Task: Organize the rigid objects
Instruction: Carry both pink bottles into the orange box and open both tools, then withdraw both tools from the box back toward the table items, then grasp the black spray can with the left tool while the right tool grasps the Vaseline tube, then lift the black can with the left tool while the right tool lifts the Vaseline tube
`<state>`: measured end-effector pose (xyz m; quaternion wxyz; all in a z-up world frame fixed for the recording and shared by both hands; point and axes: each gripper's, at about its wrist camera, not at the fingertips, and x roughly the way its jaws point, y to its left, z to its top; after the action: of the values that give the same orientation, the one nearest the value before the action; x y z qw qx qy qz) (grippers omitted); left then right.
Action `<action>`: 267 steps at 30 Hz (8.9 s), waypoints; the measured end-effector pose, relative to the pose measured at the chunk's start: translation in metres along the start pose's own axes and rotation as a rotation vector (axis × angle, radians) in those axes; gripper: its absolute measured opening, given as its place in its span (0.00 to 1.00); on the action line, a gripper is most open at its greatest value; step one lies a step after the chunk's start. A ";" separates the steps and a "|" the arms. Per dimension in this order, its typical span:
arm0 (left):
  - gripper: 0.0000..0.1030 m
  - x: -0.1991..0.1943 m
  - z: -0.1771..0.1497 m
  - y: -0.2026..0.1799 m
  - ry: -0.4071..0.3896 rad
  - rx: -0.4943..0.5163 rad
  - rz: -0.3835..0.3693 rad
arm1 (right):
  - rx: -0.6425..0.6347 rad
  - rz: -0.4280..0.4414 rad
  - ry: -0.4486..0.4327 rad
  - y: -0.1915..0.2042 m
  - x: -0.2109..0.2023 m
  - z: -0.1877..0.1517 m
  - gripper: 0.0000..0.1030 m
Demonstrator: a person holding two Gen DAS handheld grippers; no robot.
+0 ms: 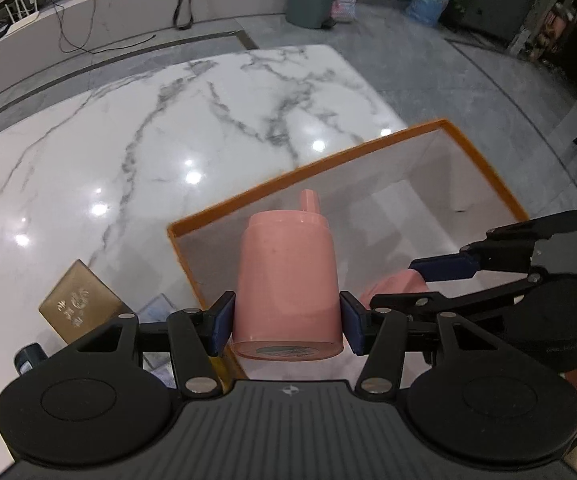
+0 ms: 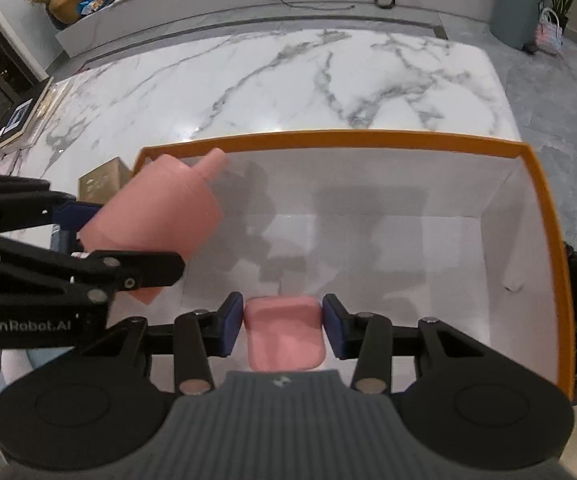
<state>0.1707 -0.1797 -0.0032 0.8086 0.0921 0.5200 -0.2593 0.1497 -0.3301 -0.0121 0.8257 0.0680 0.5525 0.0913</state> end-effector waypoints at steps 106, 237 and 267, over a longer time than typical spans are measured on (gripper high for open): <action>0.21 -0.079 -0.082 0.085 -0.153 -0.071 0.120 | -0.338 0.077 -0.312 0.120 -0.023 -0.012 0.42; 0.35 -0.093 -0.121 0.114 -0.171 -0.406 0.042 | -0.473 0.094 -0.296 0.188 -0.032 -0.024 0.17; 0.35 -0.071 -0.016 -0.033 -0.223 -0.052 -0.034 | -0.234 -0.038 -0.377 0.039 -0.075 -0.037 0.17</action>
<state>0.1178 -0.1783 0.0571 0.8591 0.0327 0.4348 -0.2681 0.0841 -0.3083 0.0499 0.9182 -0.0229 0.3752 0.1249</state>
